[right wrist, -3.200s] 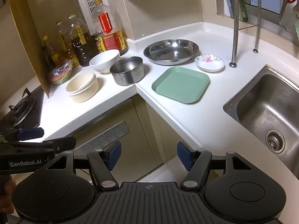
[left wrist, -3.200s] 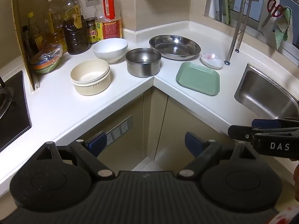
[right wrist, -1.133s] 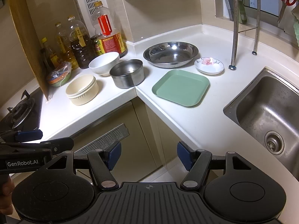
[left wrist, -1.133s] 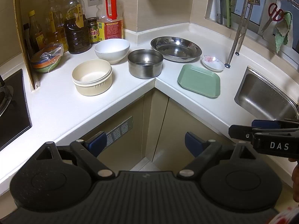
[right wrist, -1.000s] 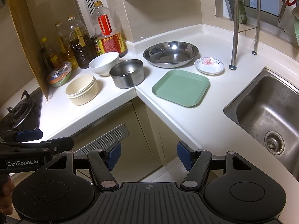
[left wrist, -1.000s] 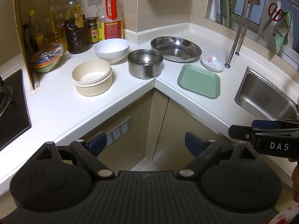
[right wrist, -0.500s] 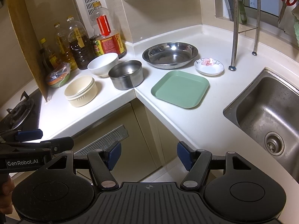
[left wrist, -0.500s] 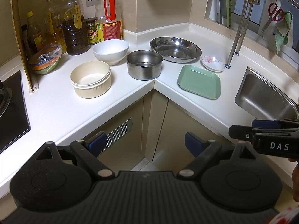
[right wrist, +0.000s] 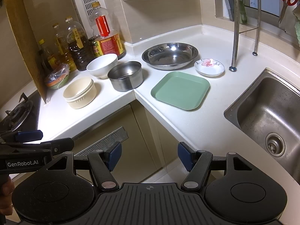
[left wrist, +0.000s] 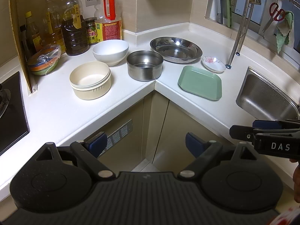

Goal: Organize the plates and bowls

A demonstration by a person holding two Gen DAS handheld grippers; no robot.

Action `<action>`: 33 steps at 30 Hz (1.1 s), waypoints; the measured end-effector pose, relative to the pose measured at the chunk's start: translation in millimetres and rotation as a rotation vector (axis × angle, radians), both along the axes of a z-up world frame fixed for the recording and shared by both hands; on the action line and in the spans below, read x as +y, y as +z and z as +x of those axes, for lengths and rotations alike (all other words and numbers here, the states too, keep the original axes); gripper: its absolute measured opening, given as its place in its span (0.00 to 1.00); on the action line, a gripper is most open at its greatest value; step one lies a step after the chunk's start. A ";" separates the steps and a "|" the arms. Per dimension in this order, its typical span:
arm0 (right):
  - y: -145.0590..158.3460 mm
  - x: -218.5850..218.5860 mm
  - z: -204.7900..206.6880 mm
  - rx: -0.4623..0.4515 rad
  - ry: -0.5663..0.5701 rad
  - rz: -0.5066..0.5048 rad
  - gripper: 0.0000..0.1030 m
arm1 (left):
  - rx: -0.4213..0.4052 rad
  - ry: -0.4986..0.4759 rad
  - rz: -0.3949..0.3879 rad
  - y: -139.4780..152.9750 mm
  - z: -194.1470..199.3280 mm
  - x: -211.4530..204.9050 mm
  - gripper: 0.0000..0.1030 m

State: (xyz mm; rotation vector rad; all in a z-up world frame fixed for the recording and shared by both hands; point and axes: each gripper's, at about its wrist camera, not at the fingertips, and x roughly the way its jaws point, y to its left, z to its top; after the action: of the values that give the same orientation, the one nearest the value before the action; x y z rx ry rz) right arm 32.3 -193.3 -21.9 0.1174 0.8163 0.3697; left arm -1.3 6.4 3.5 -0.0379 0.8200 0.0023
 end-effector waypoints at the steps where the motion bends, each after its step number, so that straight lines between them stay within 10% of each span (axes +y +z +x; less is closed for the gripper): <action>1: 0.0 0.0 0.4 0.001 0.000 0.000 0.64 | 0.000 0.000 0.000 0.0 -0.1 -0.2 0.87; 33: -8.0 -14.7 32.6 -0.007 -0.170 0.048 0.64 | 0.021 -0.127 -0.028 -6.2 58.7 11.2 0.87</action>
State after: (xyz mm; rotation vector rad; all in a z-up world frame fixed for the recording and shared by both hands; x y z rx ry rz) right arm 64.9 -207.9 -30.0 0.2285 0.7846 0.2291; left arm 57.4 17.6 -2.7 -0.0126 0.8422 -0.1289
